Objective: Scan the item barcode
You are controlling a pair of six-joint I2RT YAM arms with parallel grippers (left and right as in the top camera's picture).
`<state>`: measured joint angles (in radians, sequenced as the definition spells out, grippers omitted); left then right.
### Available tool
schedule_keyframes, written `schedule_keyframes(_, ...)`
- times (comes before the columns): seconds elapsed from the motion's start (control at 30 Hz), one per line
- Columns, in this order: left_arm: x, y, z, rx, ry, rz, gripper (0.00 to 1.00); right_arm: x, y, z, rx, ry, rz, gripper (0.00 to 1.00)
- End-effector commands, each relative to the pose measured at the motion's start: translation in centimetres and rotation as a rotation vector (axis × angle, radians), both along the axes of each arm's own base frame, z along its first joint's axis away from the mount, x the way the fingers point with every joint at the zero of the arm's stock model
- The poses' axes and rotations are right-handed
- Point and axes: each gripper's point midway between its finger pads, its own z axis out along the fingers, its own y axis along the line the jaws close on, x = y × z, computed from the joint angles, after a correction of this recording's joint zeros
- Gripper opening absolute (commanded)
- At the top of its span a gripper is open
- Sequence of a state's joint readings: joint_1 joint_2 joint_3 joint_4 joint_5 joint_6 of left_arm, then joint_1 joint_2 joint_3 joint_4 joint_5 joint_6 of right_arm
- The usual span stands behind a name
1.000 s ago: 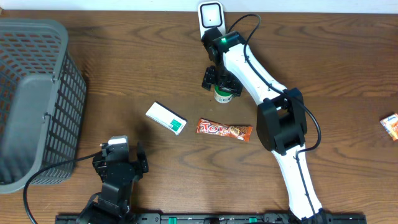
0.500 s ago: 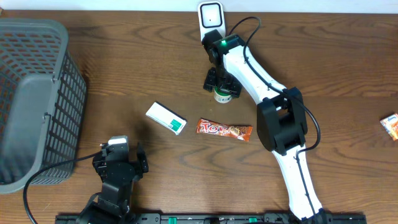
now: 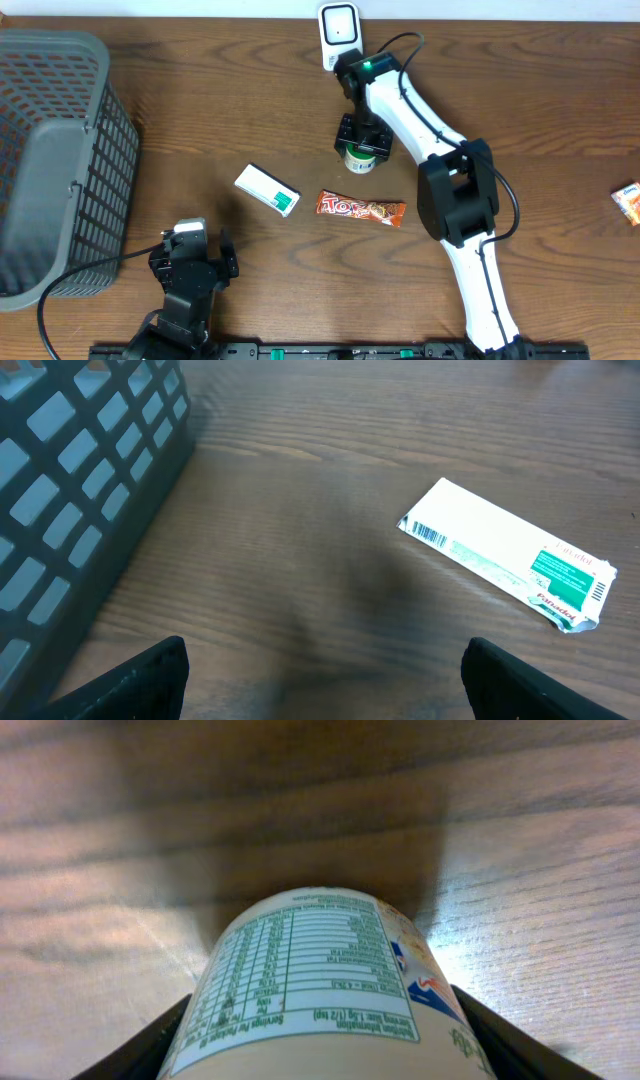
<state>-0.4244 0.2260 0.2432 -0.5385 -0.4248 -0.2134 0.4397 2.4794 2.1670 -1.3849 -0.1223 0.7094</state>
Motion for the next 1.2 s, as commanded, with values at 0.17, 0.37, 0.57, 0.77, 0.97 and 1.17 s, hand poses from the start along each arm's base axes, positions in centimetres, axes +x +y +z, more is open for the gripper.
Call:
schedule_keyframes(0.17, 0.0, 0.3, 0.2, -0.005, -0.012, 0.018, 0.87, -2.8, 1.5, 2.7, 0.299, 0.195, 0.094, 0.54)
schedule_keyframes(0.37, 0.0, 0.3, 0.2, -0.005, -0.012, 0.018, 0.88, -5.3, 3.4, 5.6, 0.504, 0.316, 0.111, 0.53)
schedule_keyframes(0.57, 0.0, 0.3, 0.2, -0.005, -0.012, 0.018, 0.88, -6.0, 4.1, 6.5, 0.565, 0.344, 0.127, 0.54)
schedule_keyframes(0.77, 0.0, 0.3, 0.2, -0.005, -0.012, 0.018, 0.87, -6.4, 5.7, 7.5, 0.651, 0.364, 0.111, 0.53)
schedule_keyframes(0.97, 0.0, 0.3, 0.2, -0.005, -0.012, 0.018, 0.88, -6.4, 6.0, 7.7, 0.664, 0.368, 0.108, 0.53)
schedule_keyframes(1.17, 0.0, 0.3, 0.2, -0.005, -0.012, 0.018, 0.87, -6.7, 6.1, 7.5, 0.646, 0.368, 0.123, 0.49)
